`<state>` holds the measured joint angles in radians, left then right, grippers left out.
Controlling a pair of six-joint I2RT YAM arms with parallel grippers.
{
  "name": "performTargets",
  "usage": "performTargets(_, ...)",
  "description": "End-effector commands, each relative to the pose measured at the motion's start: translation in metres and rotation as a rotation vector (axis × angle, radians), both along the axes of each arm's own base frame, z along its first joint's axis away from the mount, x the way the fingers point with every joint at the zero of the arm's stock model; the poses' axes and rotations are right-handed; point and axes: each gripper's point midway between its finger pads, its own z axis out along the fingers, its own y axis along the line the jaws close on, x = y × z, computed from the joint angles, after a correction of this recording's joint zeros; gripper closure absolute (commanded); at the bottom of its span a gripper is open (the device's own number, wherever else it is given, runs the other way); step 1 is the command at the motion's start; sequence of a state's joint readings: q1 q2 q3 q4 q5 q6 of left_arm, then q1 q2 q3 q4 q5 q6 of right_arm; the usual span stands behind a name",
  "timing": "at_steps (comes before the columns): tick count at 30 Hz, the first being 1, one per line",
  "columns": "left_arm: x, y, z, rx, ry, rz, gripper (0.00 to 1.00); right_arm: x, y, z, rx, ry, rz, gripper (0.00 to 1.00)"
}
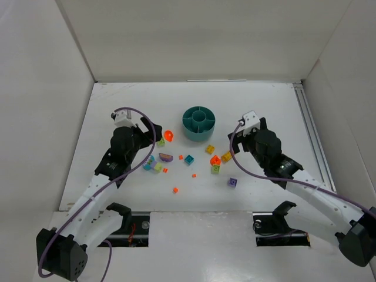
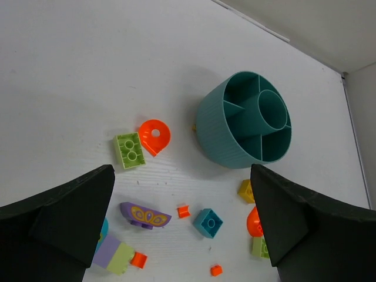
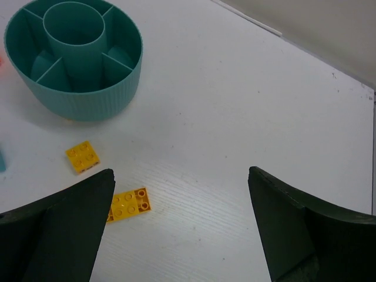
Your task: Sort the legos into containers by color
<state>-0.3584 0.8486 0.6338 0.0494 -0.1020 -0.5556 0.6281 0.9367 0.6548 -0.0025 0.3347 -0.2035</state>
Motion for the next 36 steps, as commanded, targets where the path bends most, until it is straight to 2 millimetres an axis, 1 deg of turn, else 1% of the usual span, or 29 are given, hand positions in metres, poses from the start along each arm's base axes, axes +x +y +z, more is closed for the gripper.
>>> performTargets(1, -0.003, -0.005, -0.005, -0.012, 0.016, -0.022, 0.0, 0.0, 0.0, 0.007, 0.069, -0.003, -0.042, 0.0)
performTargets(2, -0.002, -0.005, -0.008, -0.008, 0.025, -0.022, 0.0, -0.001, -0.001, 0.002, 0.063, 0.006, -0.042, 0.0)
performTargets(3, -0.002, -0.005, -0.008, -0.008, 0.025, -0.022, 0.0, -0.001, -0.001, 0.002, 0.072, 0.008, -0.044, 0.0)
performTargets(4, -0.003, -0.005, -0.012, -0.005, 0.034, -0.022, 0.0, 0.001, -0.003, -0.001, 0.074, 0.016, -0.07, 0.0)
performTargets(7, -0.003, -0.005, -0.012, -0.005, 0.034, -0.022, 0.0, 0.003, -0.011, -0.01, 0.068, 0.055, -0.14, 0.0)
performTargets(8, -0.003, -0.005, -0.012, -0.005, 0.034, -0.022, 0.0, 0.004, -0.008, -0.017, 0.086, 0.084, -0.152, 0.0)
performTargets(12, -0.004, -0.006, -0.009, -0.011, 0.026, -0.03, 0.0, 0.008, -0.002, -0.024, 0.155, 0.141, -0.188, 0.0)
performTargets(13, -0.005, -0.006, -0.014, -0.007, 0.036, -0.03, 0.0, 0.009, -0.003, -0.029, 0.155, 0.15, -0.203, 0.0)
performTargets(14, -0.006, -0.004, -0.011, -0.008, 0.025, -0.022, 0.0, 0.011, -0.007, -0.026, 0.164, 0.15, -0.225, 0.0)
performTargets(15, -0.006, -0.004, -0.013, -0.009, 0.024, -0.022, 0.0, 0.01, -0.007, -0.031, 0.162, 0.167, -0.231, 0.0)
performTargets(16, -0.006, -0.004, -0.013, -0.009, 0.024, -0.022, 0.0, 0.01, -0.006, -0.031, 0.164, 0.17, -0.223, 0.0)
performTargets(17, -0.005, -0.002, -0.013, -0.006, 0.022, -0.013, 0.0, 0.011, -0.008, -0.031, 0.165, 0.169, -0.232, 0.0)
performTargets(20, -0.005, -0.002, -0.013, -0.006, 0.022, -0.013, 0.0, 0.01, -0.005, -0.032, 0.159, 0.175, -0.207, 0.0)
performTargets(21, -0.005, -0.002, -0.021, 0.001, 0.041, -0.013, 0.0, 0.01, -0.002, -0.032, 0.164, 0.181, -0.192, 0.0)
performTargets(24, -0.005, -0.001, -0.026, 0.002, 0.062, -0.001, 0.0, 0.007, 0.007, -0.049, 0.169, 0.245, -0.168, 0.0)
performTargets(25, -0.004, -0.001, -0.026, -0.003, 0.072, 0.002, 0.0, 0.008, 0.007, -0.061, 0.189, 0.288, -0.191, 0.0)
performTargets(26, -0.002, -0.002, -0.024, -0.002, 0.074, 0.002, 0.0, 0.009, 0.011, -0.062, 0.208, 0.304, -0.192, 0.0)
performTargets(27, -0.004, -0.002, -0.028, 0.003, 0.088, 0.002, 0.0, 0.01, 0.012, -0.069, 0.226, 0.328, -0.204, 0.02)
performTargets(28, -0.004, 0.0, -0.033, 0.004, 0.109, 0.015, 0.0, 0.007, 0.015, -0.077, 0.26, 0.377, -0.227, 0.02)
performTargets(29, -0.003, -0.001, -0.029, 0.001, 0.101, 0.015, 0.0, 0.01, 0.016, -0.087, 0.264, 0.41, -0.245, 0.04)
performTargets(31, -0.003, -0.001, -0.029, 0.001, 0.1, 0.015, 0.0, 0.009, 0.026, -0.098, 0.299, 0.473, -0.25, 0.07)
performTargets(32, -0.003, -0.001, -0.029, 0.001, 0.1, 0.015, 0.0, 0.014, 0.03, -0.106, 0.323, 0.51, -0.271, 0.07)
performTargets(33, -0.003, -0.001, -0.029, 0.001, 0.1, 0.015, 0.0, 0.015, 0.034, -0.11, 0.335, 0.531, -0.27, 0.08)
performTargets(34, -0.003, -0.001, -0.029, 0.001, 0.1, 0.015, 0.0, 0.014, 0.04, -0.115, 0.345, 0.565, -0.262, 0.09)
performTargets(35, -0.004, 0.0, -0.031, 0.004, 0.109, 0.015, 0.0, 0.014, 0.041, -0.118, 0.345, 0.587, -0.278, 0.09)
performTargets(36, -0.004, 0.0, -0.031, 0.004, 0.109, 0.015, 0.0, 0.012, 0.044, -0.128, 0.36, 0.634, -0.308, 0.11)
